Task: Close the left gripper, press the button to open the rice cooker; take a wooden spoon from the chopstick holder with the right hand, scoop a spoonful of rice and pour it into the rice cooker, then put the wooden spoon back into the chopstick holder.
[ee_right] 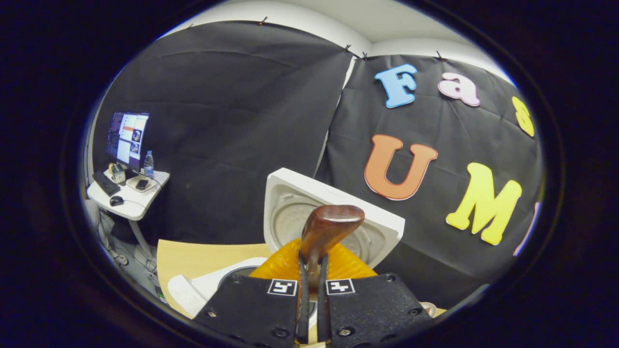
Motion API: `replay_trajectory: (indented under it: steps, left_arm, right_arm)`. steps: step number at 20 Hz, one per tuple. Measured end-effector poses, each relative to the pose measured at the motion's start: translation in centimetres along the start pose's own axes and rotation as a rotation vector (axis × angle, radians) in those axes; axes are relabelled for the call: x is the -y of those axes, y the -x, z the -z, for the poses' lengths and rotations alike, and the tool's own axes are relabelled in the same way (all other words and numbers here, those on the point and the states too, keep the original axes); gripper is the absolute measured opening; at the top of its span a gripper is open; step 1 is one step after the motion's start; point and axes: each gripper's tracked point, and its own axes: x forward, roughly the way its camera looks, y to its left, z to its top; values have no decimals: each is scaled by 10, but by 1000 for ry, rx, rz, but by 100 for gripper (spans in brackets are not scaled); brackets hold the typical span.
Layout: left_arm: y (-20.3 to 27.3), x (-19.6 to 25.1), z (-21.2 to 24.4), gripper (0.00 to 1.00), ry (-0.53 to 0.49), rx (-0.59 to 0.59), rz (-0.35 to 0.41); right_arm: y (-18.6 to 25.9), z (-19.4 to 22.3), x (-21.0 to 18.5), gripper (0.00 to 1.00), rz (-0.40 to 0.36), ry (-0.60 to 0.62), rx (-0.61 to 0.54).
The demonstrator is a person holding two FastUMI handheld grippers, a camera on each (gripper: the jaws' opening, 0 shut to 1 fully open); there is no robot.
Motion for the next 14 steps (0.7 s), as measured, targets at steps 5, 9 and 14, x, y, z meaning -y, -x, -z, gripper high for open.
replay_trajectory:
  steps: [5, 9, 14]
  left_arm:
    - [6, -1, -3, 94, 3, 5, 22]
    - [3, -2, -4, 94, 5, 11, 59]
    - [-5, 3, -2, 94, -3, 3, 127]
  right_arm:
    - [10, -16, 1, 8, 12, -1, 39]
    - [27, -29, 12, 10, 31, -159, 50]
    - [62, -41, 39, 8, 55, -480, 61]
